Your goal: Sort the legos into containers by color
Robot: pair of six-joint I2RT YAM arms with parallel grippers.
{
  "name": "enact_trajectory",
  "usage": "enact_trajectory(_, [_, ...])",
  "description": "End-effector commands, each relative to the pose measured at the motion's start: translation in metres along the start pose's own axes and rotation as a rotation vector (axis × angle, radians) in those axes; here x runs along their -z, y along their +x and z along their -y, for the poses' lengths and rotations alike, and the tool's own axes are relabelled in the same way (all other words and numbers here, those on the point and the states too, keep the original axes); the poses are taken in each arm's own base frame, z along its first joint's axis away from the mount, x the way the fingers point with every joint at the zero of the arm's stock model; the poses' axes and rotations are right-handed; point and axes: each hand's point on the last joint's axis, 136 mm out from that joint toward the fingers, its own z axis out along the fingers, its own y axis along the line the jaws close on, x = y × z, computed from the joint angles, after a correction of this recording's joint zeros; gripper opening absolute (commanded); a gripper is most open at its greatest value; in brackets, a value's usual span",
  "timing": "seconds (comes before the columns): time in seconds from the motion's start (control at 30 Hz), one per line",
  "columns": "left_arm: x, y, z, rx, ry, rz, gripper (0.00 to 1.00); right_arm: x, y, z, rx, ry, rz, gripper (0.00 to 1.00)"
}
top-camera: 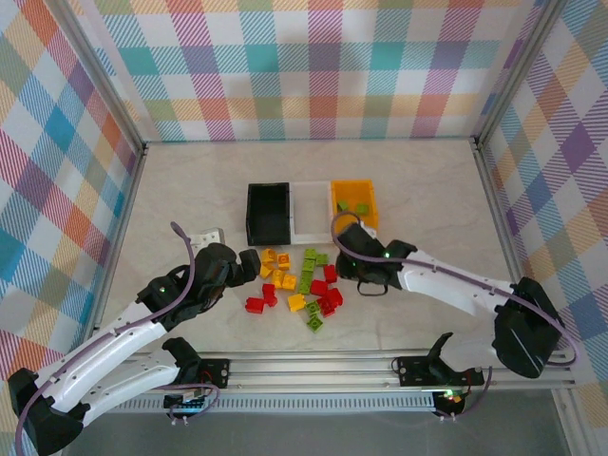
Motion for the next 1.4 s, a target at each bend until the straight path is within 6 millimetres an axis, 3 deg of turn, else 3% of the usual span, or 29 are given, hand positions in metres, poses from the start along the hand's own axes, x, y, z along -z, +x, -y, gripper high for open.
enact_trajectory(0.0, [-0.003, 0.012, -0.003, -0.009, 0.003, -0.034, 1.00, -0.001, -0.043, -0.045, 0.174, -0.089, 0.046, 0.27])
enact_trajectory(0.23, [-0.006, 0.030, -0.016, 0.013, -0.039, -0.093, 1.00, -0.057, -0.112, -0.074, 0.192, -0.022, 0.063, 0.29])
enact_trajectory(0.37, [-0.011, 0.043, -0.016, 0.002, -0.029, -0.136, 1.00, -0.084, -0.130, -0.075, 0.161, 0.012, 0.054, 0.33])
enact_trajectory(0.47, [-0.012, 0.049, -0.014, -0.010, -0.010, -0.163, 1.00, -0.098, -0.138, -0.077, 0.144, 0.021, 0.039, 0.54])
enact_trajectory(0.53, [-0.012, 0.053, -0.012, -0.024, 0.002, -0.190, 1.00, -0.096, -0.141, -0.081, 0.145, 0.011, 0.045, 0.65])
enact_trajectory(0.63, [-0.012, 0.060, -0.014, -0.046, -0.012, -0.225, 1.00, -0.080, -0.142, -0.085, 0.135, -0.037, 0.069, 0.70])
enact_trajectory(0.8, [-0.016, 0.089, -0.016, -0.063, 0.009, -0.328, 0.92, -0.051, -0.122, -0.084, 0.133, -0.111, 0.084, 0.70])
enact_trajectory(0.93, [-0.021, 0.113, -0.026, -0.098, -0.027, -0.397, 0.85, -0.045, -0.098, -0.068, 0.110, -0.120, 0.071, 0.71])
enact_trajectory(1.07, [-0.025, 0.131, -0.034, -0.117, -0.050, -0.433, 0.87, -0.041, -0.085, -0.055, 0.087, -0.125, 0.074, 0.71])
enact_trajectory(1.37, [-0.040, 0.140, -0.019, -0.138, 0.026, -0.438, 0.91, -0.038, -0.078, -0.042, 0.072, -0.106, 0.087, 0.71])
